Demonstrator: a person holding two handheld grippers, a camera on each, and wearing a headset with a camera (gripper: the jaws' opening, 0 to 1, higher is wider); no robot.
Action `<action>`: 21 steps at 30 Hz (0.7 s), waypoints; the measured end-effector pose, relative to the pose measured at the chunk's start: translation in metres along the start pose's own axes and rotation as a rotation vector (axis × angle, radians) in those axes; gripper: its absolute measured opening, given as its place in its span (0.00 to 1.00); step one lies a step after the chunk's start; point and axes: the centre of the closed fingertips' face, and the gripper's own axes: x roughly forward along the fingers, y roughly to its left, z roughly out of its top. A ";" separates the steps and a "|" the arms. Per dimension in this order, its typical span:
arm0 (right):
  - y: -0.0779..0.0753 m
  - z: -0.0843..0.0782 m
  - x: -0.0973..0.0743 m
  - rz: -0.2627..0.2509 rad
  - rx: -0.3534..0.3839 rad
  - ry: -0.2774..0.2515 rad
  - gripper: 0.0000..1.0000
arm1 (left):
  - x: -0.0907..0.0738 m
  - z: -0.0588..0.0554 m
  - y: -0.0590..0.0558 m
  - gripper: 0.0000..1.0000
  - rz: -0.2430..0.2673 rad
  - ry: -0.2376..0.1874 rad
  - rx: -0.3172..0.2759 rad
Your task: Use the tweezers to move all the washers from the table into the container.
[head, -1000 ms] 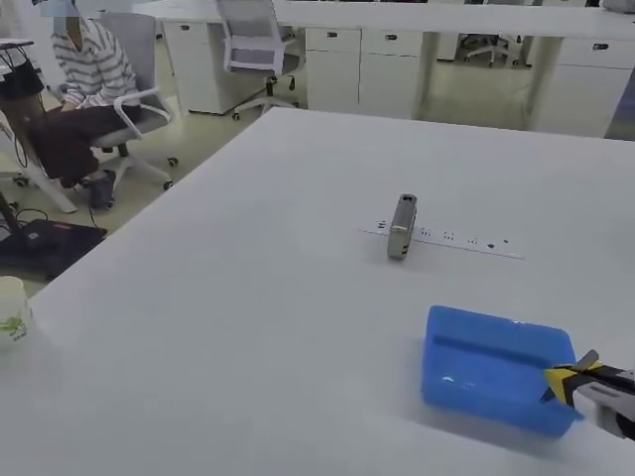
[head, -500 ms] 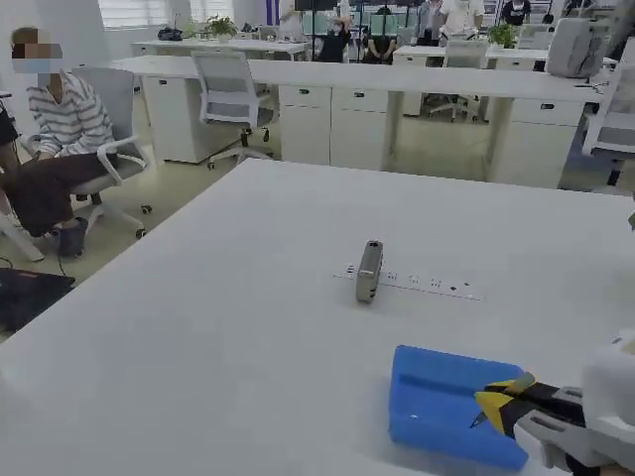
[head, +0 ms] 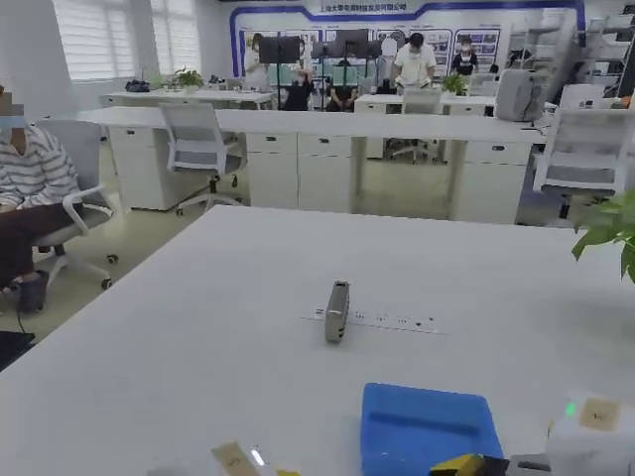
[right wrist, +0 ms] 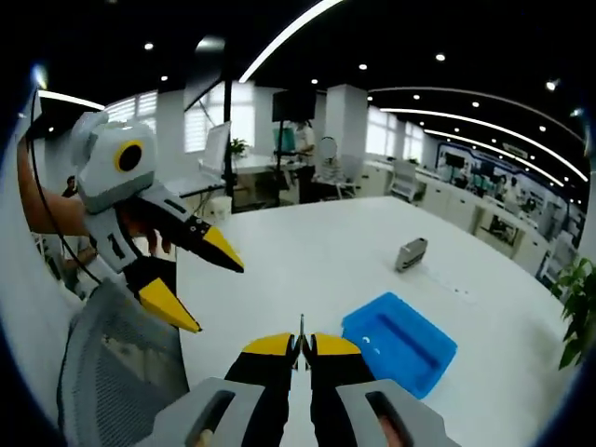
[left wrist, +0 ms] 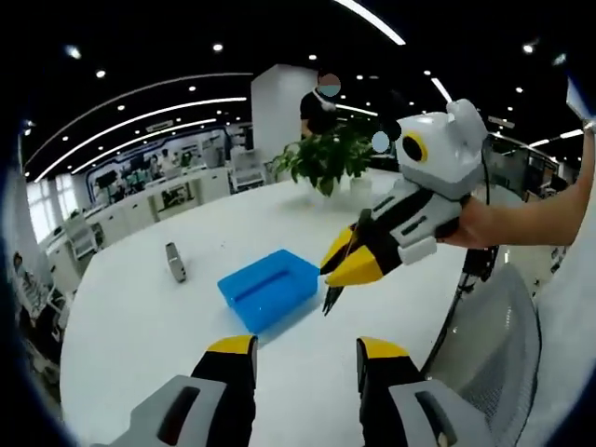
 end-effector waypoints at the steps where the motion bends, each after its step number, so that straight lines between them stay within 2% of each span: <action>1: 0.003 0.000 -0.001 0.018 0.001 -0.001 0.03 | 0.000 0.009 -0.003 0.40 -0.025 -0.017 0.004; 2: 0.009 0.000 -0.002 0.063 0.016 0.006 0.03 | -0.001 0.015 -0.006 0.40 -0.049 -0.030 0.008; 3: 0.013 -0.001 -0.003 0.085 0.031 0.011 0.03 | -0.001 0.022 -0.011 0.39 -0.084 -0.040 0.014; 5: 0.013 0.001 -0.006 0.092 0.025 0.006 0.03 | -0.001 0.030 -0.018 0.39 -0.136 -0.042 0.030; 6: 0.016 0.002 -0.008 0.108 0.024 -0.001 0.03 | 0.000 0.035 -0.022 0.39 -0.165 -0.057 0.042; 8: 0.028 0.005 -0.012 0.191 0.049 -0.012 0.03 | 0.001 0.044 -0.028 0.37 -0.208 -0.080 0.046; 9: 0.028 0.005 -0.013 0.200 0.046 -0.011 0.03 | 0.002 0.049 -0.035 0.35 -0.259 -0.092 0.040; 12: 0.037 0.003 -0.017 0.251 0.015 0.010 0.03 | 0.004 0.055 -0.044 0.30 -0.322 -0.099 0.015; 15: 0.050 0.000 -0.020 0.310 -0.008 0.038 0.03 | 0.008 0.059 -0.052 0.24 -0.376 -0.120 0.021; 17: 0.055 -0.003 -0.020 0.325 -0.037 0.059 0.03 | 0.008 0.062 -0.056 0.20 -0.403 -0.129 0.022; 21: 0.058 -0.007 -0.021 0.347 -0.050 0.077 0.03 | 0.006 0.065 -0.065 0.17 -0.467 -0.143 0.066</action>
